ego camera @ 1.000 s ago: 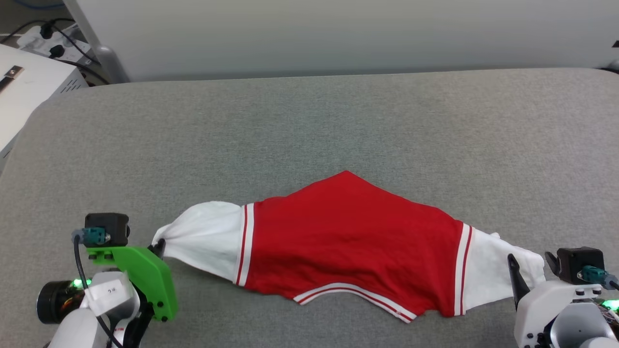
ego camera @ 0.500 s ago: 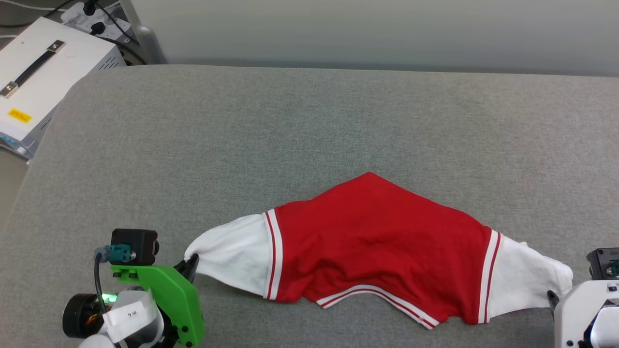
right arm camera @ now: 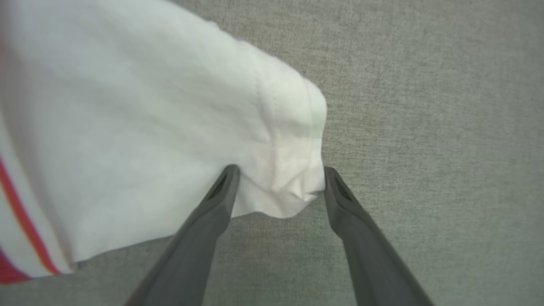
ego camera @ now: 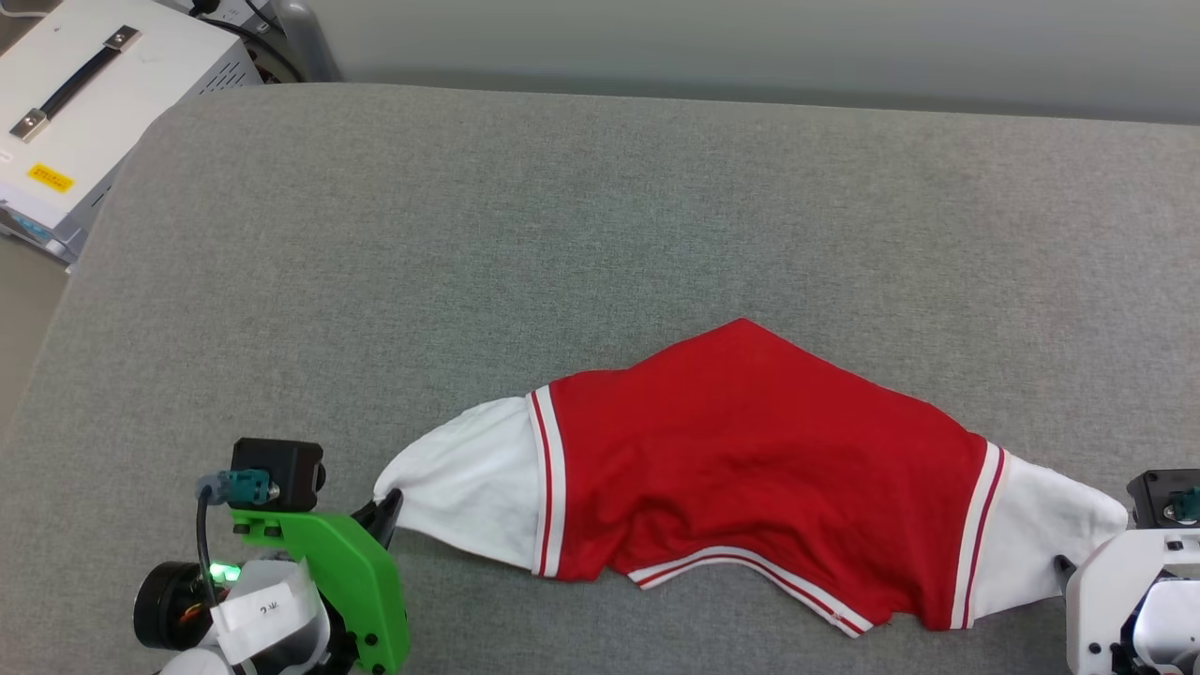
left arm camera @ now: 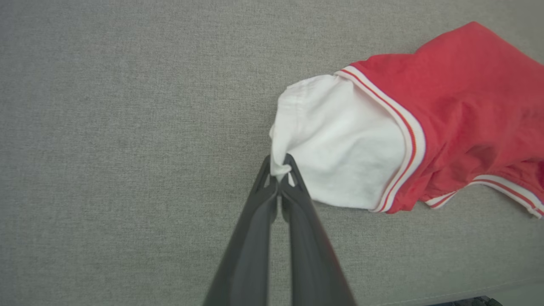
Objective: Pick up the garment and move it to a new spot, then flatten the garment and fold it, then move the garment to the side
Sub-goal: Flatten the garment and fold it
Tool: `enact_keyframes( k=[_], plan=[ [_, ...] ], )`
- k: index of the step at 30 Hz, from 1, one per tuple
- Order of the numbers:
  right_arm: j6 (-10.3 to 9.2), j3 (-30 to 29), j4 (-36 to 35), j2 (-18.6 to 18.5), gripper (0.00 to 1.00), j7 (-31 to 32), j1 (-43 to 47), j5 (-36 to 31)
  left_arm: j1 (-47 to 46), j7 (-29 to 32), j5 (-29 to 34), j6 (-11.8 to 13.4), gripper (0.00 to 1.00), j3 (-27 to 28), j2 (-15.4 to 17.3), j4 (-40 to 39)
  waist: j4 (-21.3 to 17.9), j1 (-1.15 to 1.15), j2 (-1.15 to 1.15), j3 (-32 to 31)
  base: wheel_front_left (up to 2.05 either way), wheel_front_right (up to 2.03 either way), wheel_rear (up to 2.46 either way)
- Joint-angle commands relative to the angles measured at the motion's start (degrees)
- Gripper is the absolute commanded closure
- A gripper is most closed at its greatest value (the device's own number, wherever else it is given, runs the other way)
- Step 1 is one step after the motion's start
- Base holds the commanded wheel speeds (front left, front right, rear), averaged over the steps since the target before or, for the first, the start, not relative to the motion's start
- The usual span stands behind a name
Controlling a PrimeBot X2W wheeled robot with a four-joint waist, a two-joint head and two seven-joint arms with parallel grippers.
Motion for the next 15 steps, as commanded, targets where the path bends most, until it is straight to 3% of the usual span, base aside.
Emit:
enact_keyframes(
  k=[1,3,4,6,15],
  plan=[
    [-0.04,0.74,2.10,0.28,0.00,0.09,-0.39,-0.33,-0.56,-0.03,-0.23,0.10,1.00,-0.09,0.35,-0.13,0.19,0.00,0.66,0.29,0.00,0.00,0.00],
    [-0.04,1.36,3.45,0.50,0.00,0.31,-0.42,0.01,-0.62,0.03,-0.26,0.08,1.00,-0.13,0.45,-0.12,0.27,0.00,0.66,0.42,0.00,0.00,0.00],
    [-0.04,1.52,4.07,0.70,0.46,0.43,-0.47,0.29,-0.66,0.04,-0.27,0.11,1.00,-0.13,0.50,-0.08,0.29,0.00,0.66,0.46,0.00,0.00,0.00],
    [-0.04,1.85,4.87,0.67,1.00,0.45,-0.55,0.43,-0.70,0.03,-0.31,0.15,1.00,-0.13,0.55,0.08,0.29,0.00,0.66,0.36,0.00,0.00,0.00],
    [-0.04,1.70,1.87,-0.86,1.00,-3.20,-1.41,2.24,-0.64,-2.48,-1.02,-0.15,1.00,1.26,0.86,0.10,-0.76,0.00,0.66,-3.32,0.00,0.00,0.00]
  ],
)
